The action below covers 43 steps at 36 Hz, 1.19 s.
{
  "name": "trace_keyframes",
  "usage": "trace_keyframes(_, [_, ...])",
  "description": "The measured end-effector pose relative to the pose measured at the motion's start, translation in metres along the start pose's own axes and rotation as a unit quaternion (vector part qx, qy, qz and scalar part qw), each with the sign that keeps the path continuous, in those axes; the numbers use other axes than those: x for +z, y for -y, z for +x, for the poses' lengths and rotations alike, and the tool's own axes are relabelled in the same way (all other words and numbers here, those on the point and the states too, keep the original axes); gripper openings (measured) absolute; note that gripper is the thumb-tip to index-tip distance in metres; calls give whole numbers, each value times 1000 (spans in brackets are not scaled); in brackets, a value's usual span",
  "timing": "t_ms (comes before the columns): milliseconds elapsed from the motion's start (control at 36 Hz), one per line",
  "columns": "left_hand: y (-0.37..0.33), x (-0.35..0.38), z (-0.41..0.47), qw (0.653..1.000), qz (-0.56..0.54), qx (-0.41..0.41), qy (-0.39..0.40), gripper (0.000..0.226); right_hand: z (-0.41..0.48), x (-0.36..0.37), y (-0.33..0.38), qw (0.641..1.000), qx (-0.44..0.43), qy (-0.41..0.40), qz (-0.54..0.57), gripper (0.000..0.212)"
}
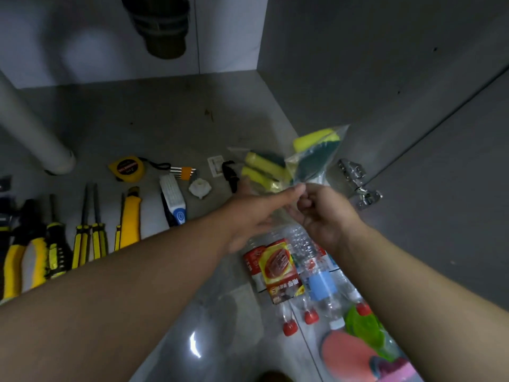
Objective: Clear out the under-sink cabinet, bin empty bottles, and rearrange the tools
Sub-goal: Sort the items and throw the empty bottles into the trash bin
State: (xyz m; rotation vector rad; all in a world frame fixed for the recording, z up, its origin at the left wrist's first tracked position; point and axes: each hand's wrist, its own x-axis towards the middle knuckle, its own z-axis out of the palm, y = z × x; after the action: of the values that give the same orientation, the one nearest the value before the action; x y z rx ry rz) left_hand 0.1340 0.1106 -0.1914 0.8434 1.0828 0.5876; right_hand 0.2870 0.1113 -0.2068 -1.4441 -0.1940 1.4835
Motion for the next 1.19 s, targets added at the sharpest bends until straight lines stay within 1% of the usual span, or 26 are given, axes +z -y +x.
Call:
trace_keyframes(56, [-2, 9, 0, 998, -44, 36, -18, 86, -18, -2, -4, 1000, 2, 22, -12, 7])
trace_keyframes(111, [-6, 14, -4, 992, -63, 90, -59, 110, -34, -3, -8, 999, 5, 38, -32, 9])
trace_keyframes(167, [-10, 17, -11, 984, -39, 145, -96, 126, -50, -2, -11, 996, 5, 49, -70, 7])
trace_keyframes(194, [-11, 16, -15, 979, -18, 170, -110, 128, -57, -2, -12, 994, 4, 55, -90, 8])
trace_keyframes(250, [-14, 13, -25, 969, 11, 213, -121, 120, -73, -1, -14, 989, 2, 75, -128, 17])
trace_keyframes(333, [-18, 4, -44, 960, 48, 247, -123, 88, -100, 0, -10, 973, 16, 112, -199, 21])
trace_keyframes(389, [-24, -2, -61, 954, 73, 253, -140, 73, -121, -2, -3, 950, 34, 122, -285, 21])
trace_keyframes(417, [-28, -6, -70, 951, 79, 257, -151, 67, -132, -4, 2, 936, 41, 116, -329, 28])
trace_keyframes(500, [-41, -18, -98, 947, 87, 261, -167, 60, -160, -10, 14, 916, 18, 70, -395, 75])
trace_keyframes(528, [-46, -21, -108, 947, 95, 258, -169, 59, -168, -9, 17, 914, -8, 62, -401, 84])
trace_keyframes(583, [-53, -25, -127, 943, 114, 260, -172, 60, -183, -4, 25, 917, -61, 78, -386, 89])
trace_keyframes(639, [-59, -25, -144, 941, 129, 257, -175, 67, -199, 6, 30, 927, -74, 127, -344, 86])
trace_keyframes(694, [-66, -23, -162, 950, 128, 231, -167, 83, -213, 18, 32, 933, -86, 159, -311, 78])
trace_keyframes(750, [-73, -20, -178, 966, 87, 195, -144, 100, -227, 29, 32, 938, -120, 151, -287, 61])
trace_keyframes(806, [-78, -20, -192, 981, 19, 173, -88, 111, -239, 37, 33, 939, -161, 139, -271, 43])
trace_keyframes(833, [-80, -21, -198, 985, -5, 163, -47, 107, -245, 40, 35, 937, -173, 140, -269, 37])
trace_keyframes(889, [-82, -21, -212, 988, -22, 146, 40, 86, -257, 45, 39, 933, -183, 148, -271, 32])
trace_keyframes(917, [-82, -23, -218, 987, -33, 140, 70, 79, -263, 48, 40, 930, -187, 151, -276, 30])
trace_keyframes(972, [-80, -26, -226, 982, -63, 139, 107, 76, -272, 51, 41, 928, -192, 148, -284, 27])
trace_keyframes(1028, [-76, -31, -232, 977, -90, 145, 126, 76, -277, 54, 40, 931, -191, 138, -278, 20])
trace_keyframes(1056, [-74, -31, -235, 977, -103, 145, 121, 75, -279, 55, 39, 933, -191, 134, -273, 17])
trace_keyframes(1083, [-73, -30, -236, 979, -107, 143, 97, 72, -281, 56, 38, 935, -193, 128, -269, 16])
trace_keyframes(1111, [-70, -27, -237, 983, -99, 145, 57, 64, -282, 56, 37, 935, -195, 121, -269, 17])
trace_keyframes(1139, [-68, -24, -236, 985, -82, 149, 0, 54, -282, 57, 35, 934, -200, 113, -276, 18])
trace_keyframes(1167, [-66, -22, -234, 984, -65, 155, -58, 43, -281, 58, 32, 930, -207, 102, -286, 19])
trace_keyframes(1194, [-63, -20, -232, 981, -54, 159, -94, 35, -280, 59, 30, 926, -217, 87, -298, 19])
